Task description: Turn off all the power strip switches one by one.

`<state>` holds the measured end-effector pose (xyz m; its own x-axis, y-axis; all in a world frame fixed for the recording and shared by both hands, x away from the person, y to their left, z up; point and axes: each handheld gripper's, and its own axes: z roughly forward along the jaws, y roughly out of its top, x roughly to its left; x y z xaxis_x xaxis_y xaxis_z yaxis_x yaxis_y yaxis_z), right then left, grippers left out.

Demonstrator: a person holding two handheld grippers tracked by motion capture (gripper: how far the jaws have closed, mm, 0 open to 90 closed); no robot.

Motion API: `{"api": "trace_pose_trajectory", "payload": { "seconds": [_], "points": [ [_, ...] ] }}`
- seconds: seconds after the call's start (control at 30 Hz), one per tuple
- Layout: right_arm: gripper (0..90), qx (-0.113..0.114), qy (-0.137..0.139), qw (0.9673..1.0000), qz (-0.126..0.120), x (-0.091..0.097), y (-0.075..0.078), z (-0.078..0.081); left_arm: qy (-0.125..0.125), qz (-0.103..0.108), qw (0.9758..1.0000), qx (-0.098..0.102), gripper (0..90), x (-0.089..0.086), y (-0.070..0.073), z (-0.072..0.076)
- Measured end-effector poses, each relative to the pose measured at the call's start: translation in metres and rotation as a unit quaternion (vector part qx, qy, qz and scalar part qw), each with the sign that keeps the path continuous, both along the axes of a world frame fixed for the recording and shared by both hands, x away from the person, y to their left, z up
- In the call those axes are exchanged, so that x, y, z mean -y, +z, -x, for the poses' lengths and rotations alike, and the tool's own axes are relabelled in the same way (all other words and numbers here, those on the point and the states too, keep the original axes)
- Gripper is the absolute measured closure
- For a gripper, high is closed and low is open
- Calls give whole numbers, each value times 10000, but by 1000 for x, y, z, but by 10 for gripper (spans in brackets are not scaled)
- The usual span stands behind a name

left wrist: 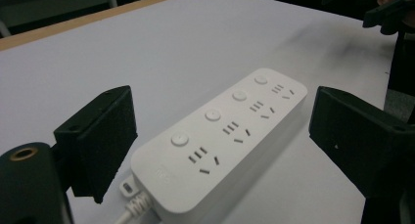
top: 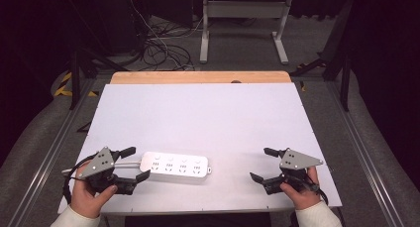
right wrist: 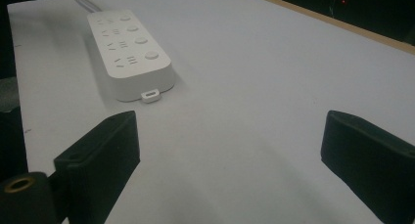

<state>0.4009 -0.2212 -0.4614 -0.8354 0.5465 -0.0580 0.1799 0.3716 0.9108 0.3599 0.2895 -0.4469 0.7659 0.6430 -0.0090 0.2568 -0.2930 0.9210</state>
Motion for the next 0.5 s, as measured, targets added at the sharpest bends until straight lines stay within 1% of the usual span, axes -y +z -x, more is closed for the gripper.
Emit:
{"api": "trace_pose_trajectory", "payload": {
  "seconds": [0.07,0.1,0.2,0.23,0.3,0.33,0.47,0.5],
  "points": [
    [81,1,8,10000,1,0,0,0,68,-43,10000,28,98,-5,-6,3],
    [81,3,7,10000,-3,0,0,0,93,-32,10000,-1,93,-8,-9,4],
    [81,-11,-12,10000,-15,1,-1,-1,150,-30,9999,62,84,-14,-15,7],
    [81,-15,-7,10000,-28,1,-1,-1,159,-12,9999,16,81,-16,-17,9],
    [81,-29,-6,10000,-35,2,-1,-1,160,-69,9998,16,77,-18,-18,10],
    [81,-33,-11,10000,-30,2,-1,-1,164,-46,9999,5,76,-18,-19,10],
    [81,-29,-7,10000,-38,1,-1,-1,168,-107,9998,95,71,-20,-19,11],
    [81,-30,-13,10000,-31,2,-1,-1,171,-77,9998,-3,72,-19,-18,12]
  ]
}}
